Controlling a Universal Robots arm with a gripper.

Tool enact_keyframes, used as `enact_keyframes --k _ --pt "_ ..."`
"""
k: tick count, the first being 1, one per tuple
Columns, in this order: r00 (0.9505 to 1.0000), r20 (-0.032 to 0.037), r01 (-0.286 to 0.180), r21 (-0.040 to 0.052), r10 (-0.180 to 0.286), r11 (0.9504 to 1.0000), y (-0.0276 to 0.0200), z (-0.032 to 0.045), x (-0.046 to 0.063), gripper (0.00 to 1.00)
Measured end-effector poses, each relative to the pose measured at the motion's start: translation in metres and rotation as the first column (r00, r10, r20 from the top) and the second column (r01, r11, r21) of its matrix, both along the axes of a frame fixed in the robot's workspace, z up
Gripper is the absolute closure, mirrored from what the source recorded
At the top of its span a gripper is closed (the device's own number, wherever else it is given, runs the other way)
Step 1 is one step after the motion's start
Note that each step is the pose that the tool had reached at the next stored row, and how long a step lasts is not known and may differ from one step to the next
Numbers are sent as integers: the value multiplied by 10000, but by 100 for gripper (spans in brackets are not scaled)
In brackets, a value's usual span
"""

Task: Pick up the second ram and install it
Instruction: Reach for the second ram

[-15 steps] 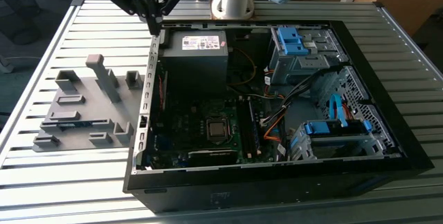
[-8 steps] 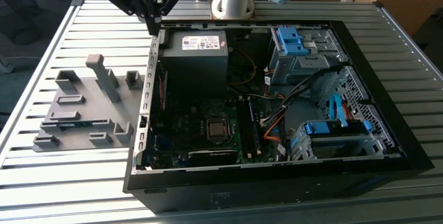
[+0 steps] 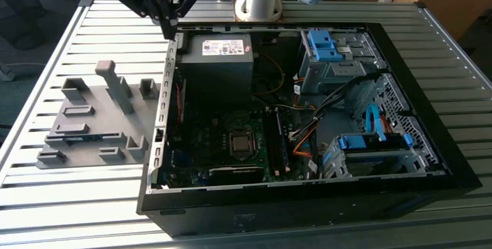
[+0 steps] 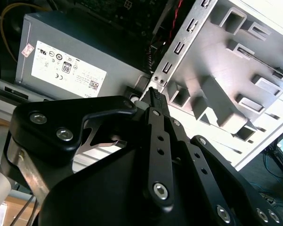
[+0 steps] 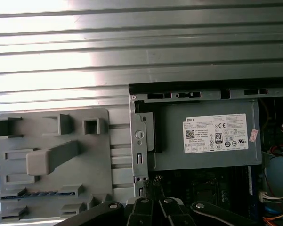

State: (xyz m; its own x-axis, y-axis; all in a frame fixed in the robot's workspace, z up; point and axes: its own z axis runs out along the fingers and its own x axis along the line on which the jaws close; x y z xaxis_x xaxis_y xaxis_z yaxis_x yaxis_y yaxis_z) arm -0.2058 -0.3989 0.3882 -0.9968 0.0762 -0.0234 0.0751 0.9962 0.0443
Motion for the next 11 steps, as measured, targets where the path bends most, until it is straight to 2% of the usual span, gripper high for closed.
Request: enact_keyframes --k 11 --pt "10000 0 0 0 0 10000 0 -6 -82 89"
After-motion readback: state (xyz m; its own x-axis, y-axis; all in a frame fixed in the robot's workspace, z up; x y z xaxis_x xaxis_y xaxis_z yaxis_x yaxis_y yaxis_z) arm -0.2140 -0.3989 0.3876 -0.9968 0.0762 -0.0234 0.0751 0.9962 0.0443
